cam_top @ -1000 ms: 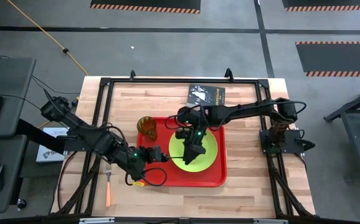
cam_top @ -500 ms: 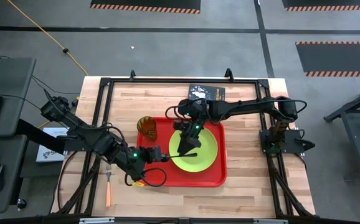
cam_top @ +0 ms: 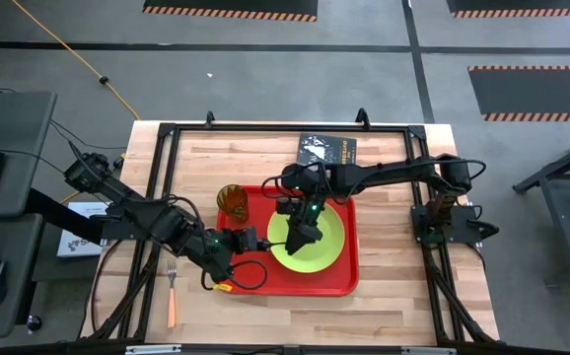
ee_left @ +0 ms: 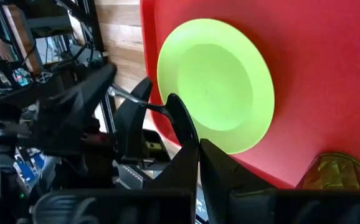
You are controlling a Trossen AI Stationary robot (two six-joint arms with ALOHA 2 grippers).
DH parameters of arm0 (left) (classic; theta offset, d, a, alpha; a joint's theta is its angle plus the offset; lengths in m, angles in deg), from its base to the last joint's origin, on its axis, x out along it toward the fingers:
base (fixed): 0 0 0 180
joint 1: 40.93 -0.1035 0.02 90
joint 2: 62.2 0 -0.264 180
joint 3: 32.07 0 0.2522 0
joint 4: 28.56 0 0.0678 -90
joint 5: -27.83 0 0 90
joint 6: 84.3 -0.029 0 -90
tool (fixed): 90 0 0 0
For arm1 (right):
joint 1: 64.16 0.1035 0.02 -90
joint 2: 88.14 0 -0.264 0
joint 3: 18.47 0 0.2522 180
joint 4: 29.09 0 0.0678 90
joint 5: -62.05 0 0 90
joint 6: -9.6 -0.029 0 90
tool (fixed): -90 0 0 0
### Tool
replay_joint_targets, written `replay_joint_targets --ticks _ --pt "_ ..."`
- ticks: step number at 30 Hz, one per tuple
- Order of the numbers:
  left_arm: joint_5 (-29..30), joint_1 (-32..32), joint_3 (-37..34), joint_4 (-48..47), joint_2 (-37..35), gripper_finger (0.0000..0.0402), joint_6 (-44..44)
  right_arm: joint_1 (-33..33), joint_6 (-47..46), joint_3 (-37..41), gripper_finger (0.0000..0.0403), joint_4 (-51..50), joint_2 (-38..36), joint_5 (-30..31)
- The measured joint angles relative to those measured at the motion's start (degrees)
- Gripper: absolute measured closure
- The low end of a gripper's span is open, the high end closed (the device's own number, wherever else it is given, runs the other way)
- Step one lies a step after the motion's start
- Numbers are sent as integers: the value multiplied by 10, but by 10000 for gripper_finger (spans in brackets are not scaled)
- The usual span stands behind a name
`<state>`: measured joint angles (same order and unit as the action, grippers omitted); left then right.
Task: Pick and place plate/cup/fork/spoon on tray
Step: Put the black spoon on the red tray to the bottom of the green cup
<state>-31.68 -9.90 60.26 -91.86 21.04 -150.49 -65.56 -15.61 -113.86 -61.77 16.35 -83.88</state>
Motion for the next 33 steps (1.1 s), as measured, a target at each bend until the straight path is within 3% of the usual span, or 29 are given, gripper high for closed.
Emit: replay_joint_targets --ticks 8,15,21,29,33 --pt "-11 0 0 2 0 396 17 -2 12 0 391 -4 0 -2" --pt "-17 -7 0 12 0 364 57 -7 20 0 398 -21 0 -19" --pt "-14 -19 0 11 -6 312 139 -23 39 0 402 -97 0 -57" --pt "-12 -24 0 -16 -46 234 324 -32 193 0 403 -328 -19 -20" --pt "-10 -47 0 -19 -65 217 427 -35 227 0 403 -361 -32 -13"
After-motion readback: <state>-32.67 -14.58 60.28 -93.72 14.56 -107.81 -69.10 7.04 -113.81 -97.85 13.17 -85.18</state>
